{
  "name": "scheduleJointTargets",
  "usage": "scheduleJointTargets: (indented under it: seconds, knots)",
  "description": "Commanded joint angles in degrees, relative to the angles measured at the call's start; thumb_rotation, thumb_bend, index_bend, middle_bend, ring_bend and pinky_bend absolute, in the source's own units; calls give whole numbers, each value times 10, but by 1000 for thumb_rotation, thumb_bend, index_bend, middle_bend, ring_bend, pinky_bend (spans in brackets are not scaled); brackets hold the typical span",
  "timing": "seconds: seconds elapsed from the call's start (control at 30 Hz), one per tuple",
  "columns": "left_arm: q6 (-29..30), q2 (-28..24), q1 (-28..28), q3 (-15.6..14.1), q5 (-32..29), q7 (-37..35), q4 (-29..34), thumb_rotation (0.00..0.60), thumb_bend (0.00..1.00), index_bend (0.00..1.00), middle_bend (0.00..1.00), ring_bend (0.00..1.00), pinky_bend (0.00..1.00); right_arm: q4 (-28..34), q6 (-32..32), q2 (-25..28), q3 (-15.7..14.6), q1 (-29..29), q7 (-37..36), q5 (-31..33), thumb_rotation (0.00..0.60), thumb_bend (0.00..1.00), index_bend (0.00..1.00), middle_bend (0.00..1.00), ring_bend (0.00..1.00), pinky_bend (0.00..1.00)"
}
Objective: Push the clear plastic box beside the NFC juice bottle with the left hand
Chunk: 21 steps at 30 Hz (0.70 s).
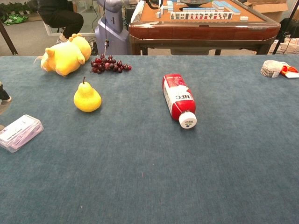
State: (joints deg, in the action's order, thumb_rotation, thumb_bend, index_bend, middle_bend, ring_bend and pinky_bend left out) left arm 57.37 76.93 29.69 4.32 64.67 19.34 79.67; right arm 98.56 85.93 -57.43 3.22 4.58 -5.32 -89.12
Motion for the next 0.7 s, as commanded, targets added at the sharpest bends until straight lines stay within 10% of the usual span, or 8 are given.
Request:
scheduleJointTargets:
  seconds: [0.03,0.7]
  knots:
    - [-2,2,1,1,-3,2,2,600,0,767,1000,1000,1000,0,0,0,0,0,0,0,600,14,228,269,162,485]
    - [-6,8,10,9,-7,1,41,600,0,764,1000,1000,1000,-2,-3,0,1,1,-5,2,600,14,228,269,162,486]
